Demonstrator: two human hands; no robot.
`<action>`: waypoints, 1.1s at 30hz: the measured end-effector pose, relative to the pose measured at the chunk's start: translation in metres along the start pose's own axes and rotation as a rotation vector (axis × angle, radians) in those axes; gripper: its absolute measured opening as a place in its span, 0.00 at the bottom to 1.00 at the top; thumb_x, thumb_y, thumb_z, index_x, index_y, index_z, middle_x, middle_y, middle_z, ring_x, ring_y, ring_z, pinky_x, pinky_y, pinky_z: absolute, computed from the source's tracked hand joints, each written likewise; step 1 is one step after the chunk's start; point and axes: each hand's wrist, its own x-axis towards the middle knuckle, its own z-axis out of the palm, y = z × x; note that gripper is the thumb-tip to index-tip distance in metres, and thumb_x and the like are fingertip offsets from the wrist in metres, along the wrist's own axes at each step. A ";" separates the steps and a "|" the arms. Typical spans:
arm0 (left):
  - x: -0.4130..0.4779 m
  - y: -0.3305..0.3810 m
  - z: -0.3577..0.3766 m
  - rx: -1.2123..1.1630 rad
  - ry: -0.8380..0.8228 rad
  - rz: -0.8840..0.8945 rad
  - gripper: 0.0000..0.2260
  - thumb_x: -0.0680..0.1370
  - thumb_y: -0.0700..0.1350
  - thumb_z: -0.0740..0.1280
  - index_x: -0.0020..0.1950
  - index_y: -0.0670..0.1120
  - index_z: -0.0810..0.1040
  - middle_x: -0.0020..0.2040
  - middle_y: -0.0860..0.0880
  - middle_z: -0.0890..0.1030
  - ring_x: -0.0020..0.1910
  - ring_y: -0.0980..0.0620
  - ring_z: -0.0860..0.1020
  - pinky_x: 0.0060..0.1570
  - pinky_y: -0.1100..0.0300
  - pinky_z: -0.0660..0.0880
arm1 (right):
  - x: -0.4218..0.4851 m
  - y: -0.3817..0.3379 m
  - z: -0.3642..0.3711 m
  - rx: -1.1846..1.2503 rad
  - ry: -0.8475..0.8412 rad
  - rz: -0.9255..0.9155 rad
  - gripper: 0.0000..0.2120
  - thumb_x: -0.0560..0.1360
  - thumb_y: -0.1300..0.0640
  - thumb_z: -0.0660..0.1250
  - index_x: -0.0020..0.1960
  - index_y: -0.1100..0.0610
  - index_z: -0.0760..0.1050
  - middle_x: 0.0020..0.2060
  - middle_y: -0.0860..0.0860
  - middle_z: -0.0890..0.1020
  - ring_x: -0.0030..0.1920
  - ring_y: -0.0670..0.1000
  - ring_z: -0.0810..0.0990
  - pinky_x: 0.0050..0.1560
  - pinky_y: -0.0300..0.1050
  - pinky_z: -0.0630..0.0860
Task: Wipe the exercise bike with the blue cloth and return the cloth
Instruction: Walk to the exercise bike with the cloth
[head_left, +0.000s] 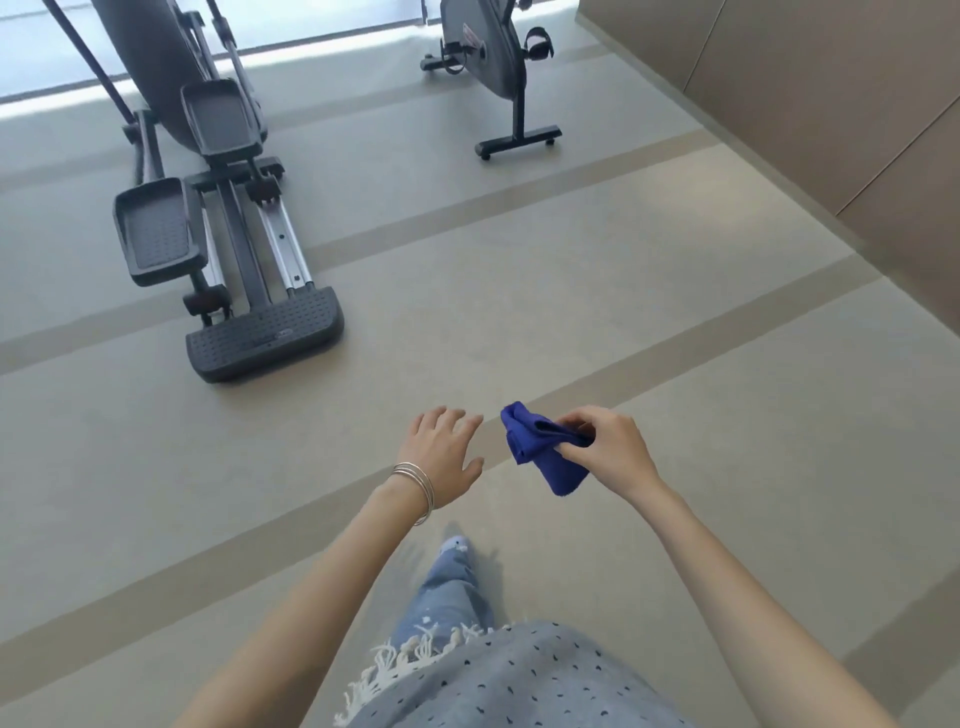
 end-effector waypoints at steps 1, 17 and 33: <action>0.013 -0.010 -0.009 0.008 0.000 0.013 0.26 0.77 0.55 0.58 0.73 0.51 0.58 0.73 0.48 0.64 0.73 0.45 0.59 0.71 0.52 0.57 | 0.015 -0.007 0.001 0.004 0.020 0.002 0.10 0.65 0.60 0.70 0.39 0.44 0.78 0.37 0.41 0.81 0.42 0.47 0.80 0.44 0.49 0.78; 0.207 -0.092 -0.078 0.044 -0.031 0.052 0.26 0.77 0.55 0.59 0.73 0.51 0.58 0.73 0.48 0.64 0.73 0.43 0.59 0.72 0.50 0.56 | 0.225 -0.037 -0.008 -0.048 0.042 0.023 0.08 0.66 0.59 0.69 0.43 0.50 0.81 0.39 0.44 0.80 0.43 0.49 0.78 0.43 0.46 0.75; 0.466 -0.124 -0.195 0.081 0.021 0.010 0.26 0.77 0.55 0.59 0.74 0.50 0.58 0.73 0.47 0.64 0.73 0.43 0.58 0.71 0.51 0.56 | 0.502 -0.067 -0.109 0.087 0.079 0.009 0.08 0.66 0.61 0.69 0.42 0.50 0.80 0.41 0.48 0.83 0.44 0.50 0.80 0.44 0.50 0.77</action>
